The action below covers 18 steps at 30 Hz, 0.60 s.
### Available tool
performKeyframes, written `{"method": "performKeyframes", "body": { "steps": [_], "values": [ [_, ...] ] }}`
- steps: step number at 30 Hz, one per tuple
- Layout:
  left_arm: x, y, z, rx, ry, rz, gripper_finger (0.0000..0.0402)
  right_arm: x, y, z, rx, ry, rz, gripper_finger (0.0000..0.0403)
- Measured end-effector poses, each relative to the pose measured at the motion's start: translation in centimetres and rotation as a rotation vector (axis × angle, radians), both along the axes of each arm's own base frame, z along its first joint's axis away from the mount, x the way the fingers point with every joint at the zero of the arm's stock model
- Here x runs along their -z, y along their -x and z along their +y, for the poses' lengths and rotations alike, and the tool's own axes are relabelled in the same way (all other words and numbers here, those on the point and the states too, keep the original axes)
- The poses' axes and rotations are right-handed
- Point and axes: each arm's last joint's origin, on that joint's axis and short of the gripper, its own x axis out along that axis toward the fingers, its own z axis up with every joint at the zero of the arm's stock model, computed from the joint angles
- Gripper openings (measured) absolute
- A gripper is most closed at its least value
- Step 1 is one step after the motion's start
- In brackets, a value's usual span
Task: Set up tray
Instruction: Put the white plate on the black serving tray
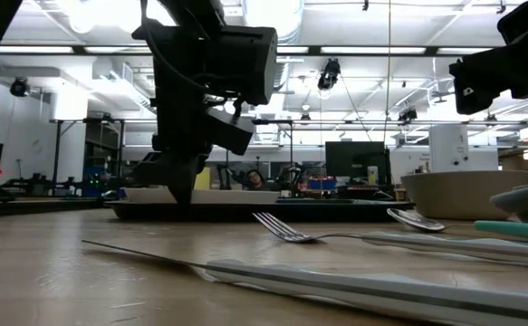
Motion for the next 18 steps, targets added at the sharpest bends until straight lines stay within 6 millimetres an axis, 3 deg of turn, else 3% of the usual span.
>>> {"method": "performKeyframes", "body": {
  "steps": [5, 13, 18],
  "values": [
    [0.0, 0.01, -0.01, -0.001, 0.003, 0.0, 0.0006, 0.01, 0.0, 0.0, 0.0, 0.0, 0.0, 0.0068],
    [-0.24, 0.08, -0.01, -0.015, 0.001, -0.009, 0.0085, 0.01, 0.0, 0.0, 0.0, 0.001, 0.0, 0.0068],
    [-0.6, 0.28, -0.06, -0.016, 0.009, -0.005, 0.0102, 0.0, 0.0, 0.0, 0.001, 0.0, 0.0, 0.0068]
  ]
}}
